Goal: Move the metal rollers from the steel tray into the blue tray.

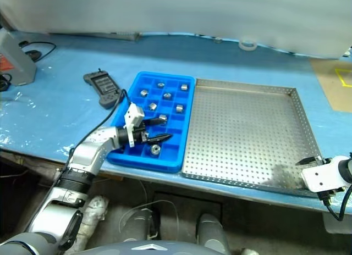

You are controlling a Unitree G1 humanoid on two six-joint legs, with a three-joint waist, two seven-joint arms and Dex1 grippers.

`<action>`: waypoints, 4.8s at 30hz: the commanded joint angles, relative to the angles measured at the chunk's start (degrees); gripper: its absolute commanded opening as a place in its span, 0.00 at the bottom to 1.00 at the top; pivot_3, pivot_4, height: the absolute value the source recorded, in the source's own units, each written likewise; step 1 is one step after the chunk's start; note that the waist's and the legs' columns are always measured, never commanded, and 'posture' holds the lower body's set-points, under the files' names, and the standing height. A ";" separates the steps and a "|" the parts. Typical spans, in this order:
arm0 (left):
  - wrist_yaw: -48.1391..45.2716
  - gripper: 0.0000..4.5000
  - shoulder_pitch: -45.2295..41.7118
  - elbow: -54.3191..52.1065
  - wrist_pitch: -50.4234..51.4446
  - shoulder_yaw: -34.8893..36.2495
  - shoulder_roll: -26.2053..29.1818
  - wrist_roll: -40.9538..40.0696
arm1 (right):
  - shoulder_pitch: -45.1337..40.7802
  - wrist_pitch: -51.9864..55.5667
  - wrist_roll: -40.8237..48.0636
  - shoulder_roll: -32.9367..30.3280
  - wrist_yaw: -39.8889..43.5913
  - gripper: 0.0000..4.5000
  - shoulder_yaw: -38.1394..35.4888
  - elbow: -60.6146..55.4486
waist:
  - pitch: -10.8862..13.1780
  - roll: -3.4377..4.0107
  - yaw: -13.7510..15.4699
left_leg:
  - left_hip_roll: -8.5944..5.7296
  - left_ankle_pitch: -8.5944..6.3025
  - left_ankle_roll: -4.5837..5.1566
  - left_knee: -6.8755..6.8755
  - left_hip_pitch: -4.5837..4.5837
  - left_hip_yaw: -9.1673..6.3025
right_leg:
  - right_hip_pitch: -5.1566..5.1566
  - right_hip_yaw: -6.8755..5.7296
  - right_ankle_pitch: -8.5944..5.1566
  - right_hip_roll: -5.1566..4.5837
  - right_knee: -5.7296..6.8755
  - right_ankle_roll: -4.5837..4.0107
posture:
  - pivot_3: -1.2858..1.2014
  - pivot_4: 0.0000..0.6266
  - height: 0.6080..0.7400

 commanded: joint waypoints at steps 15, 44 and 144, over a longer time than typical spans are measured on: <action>-0.37 0.90 -2.68 1.69 -1.35 1.15 0.50 -0.67 | 17.45 42.59 21.39 0.38 15.77 0.79 -12.90 -18.64 | -0.02 0.03 2.64 | 0.11 -0.01 0.00 -0.16 0.00 -0.01 | -0.02 -0.18 -0.15 0.05 -0.02 -0.23 | 0.44 0.24 1.00; -1.41 0.90 -3.82 3.81 -2.39 1.17 1.24 0.24 | 13.62 37.63 10.91 2.83 13.26 0.35 -9.53 -1.35 | -0.03 0.00 2.77 | 0.08 -0.01 -0.03 0.00 -0.17 -0.01 | 0.06 -0.23 -0.21 0.02 -0.01 -0.33 | 0.43 0.24 1.00; 14.71 0.90 -9.97 6.04 -3.68 4.35 -9.02 0.35 | -26.41 60.42 15.98 65.28 -47.25 0.71 -12.12 -26.09 | -0.20 -0.46 2.58 | 0.35 0.84 -1.40 -0.49 -0.25 0.09 | -0.85 -0.23 -0.05 0.28 0.89 -0.09 | 0.51 0.24 1.00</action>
